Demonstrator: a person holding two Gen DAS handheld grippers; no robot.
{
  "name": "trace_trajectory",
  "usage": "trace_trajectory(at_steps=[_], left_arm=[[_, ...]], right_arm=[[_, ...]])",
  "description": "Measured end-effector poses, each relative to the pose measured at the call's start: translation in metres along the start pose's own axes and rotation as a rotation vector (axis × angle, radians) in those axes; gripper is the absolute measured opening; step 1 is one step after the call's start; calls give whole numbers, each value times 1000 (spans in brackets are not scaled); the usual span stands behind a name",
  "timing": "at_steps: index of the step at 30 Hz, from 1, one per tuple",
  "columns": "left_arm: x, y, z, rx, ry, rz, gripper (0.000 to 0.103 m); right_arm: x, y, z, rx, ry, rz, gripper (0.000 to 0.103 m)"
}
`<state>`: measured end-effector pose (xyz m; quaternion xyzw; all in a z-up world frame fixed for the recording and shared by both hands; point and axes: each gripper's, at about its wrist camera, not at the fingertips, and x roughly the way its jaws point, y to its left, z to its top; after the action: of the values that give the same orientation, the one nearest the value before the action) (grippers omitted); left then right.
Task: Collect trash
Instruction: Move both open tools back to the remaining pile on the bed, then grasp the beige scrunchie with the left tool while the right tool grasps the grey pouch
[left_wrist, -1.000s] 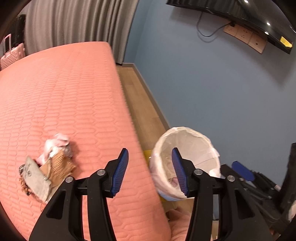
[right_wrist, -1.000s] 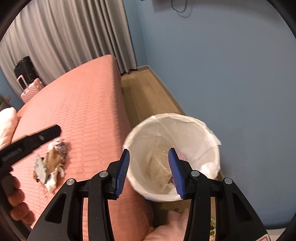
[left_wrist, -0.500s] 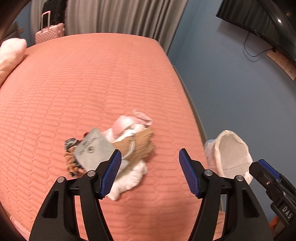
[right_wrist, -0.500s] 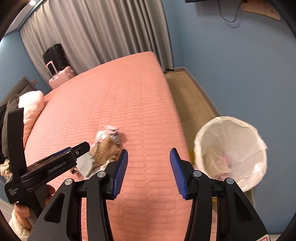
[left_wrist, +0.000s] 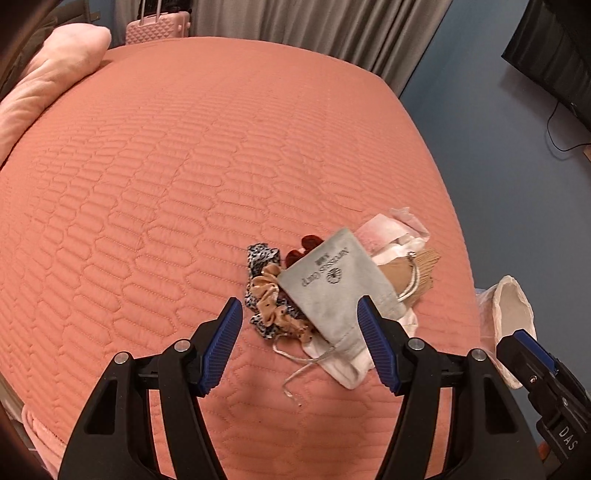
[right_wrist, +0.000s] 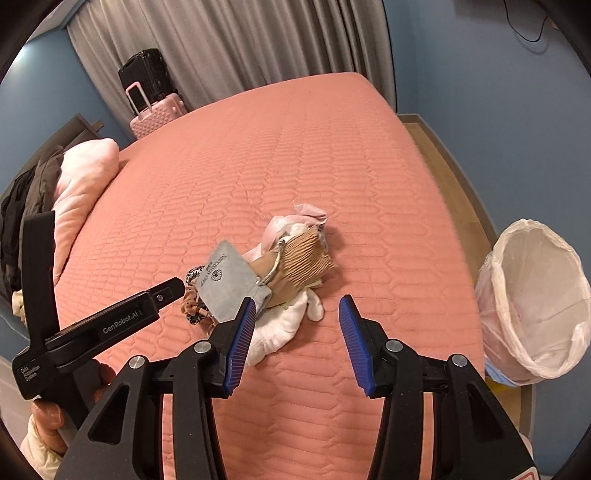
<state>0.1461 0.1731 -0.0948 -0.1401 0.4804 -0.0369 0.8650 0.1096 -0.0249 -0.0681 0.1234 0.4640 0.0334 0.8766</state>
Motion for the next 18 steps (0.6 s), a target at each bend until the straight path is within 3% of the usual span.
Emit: trace_trajectory(at_steps=[14,18], left_arm=[[40,30,3,-37,84,-16,60],[48,39,4,-63,114,-37,52]], right_arm=[[70,28,1,-27,81,7,45],[85,29,3,-25,100,10,43]])
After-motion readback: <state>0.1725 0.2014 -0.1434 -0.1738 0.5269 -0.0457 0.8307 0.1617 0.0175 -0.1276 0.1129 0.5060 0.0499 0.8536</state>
